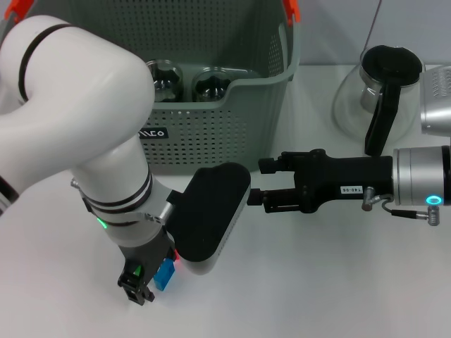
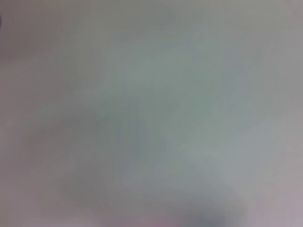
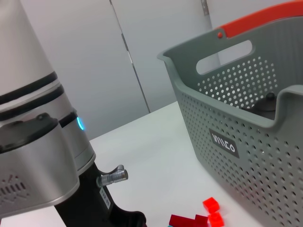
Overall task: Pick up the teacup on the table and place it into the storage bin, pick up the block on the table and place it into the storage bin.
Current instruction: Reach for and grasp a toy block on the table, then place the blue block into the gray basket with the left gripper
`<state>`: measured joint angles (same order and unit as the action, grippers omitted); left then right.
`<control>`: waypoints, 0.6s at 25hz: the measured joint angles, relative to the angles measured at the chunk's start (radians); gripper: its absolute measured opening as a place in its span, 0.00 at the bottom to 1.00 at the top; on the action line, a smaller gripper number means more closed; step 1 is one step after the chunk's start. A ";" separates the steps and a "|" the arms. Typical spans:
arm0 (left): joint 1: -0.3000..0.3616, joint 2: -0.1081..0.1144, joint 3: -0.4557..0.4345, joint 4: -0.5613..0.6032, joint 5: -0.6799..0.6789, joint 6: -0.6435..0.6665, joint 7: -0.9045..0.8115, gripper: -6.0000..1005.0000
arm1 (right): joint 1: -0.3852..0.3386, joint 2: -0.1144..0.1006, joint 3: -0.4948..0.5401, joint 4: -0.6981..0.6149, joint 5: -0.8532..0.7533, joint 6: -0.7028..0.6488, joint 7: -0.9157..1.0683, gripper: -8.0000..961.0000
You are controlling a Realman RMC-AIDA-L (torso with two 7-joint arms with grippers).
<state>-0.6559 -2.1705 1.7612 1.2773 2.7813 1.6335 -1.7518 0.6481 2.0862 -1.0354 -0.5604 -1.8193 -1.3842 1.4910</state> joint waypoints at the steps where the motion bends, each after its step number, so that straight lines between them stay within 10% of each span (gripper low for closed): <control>1: 0.001 0.000 0.000 0.002 0.000 0.002 0.000 0.74 | 0.000 0.000 0.000 -0.001 0.000 0.000 0.000 0.84; 15: 0.006 -0.003 -0.030 0.069 -0.041 0.055 -0.002 0.40 | -0.002 -0.004 0.000 -0.004 0.000 -0.007 0.000 0.84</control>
<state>-0.6495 -2.1731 1.7316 1.3460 2.7407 1.6885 -1.7536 0.6460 2.0825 -1.0354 -0.5646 -1.8193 -1.3908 1.4911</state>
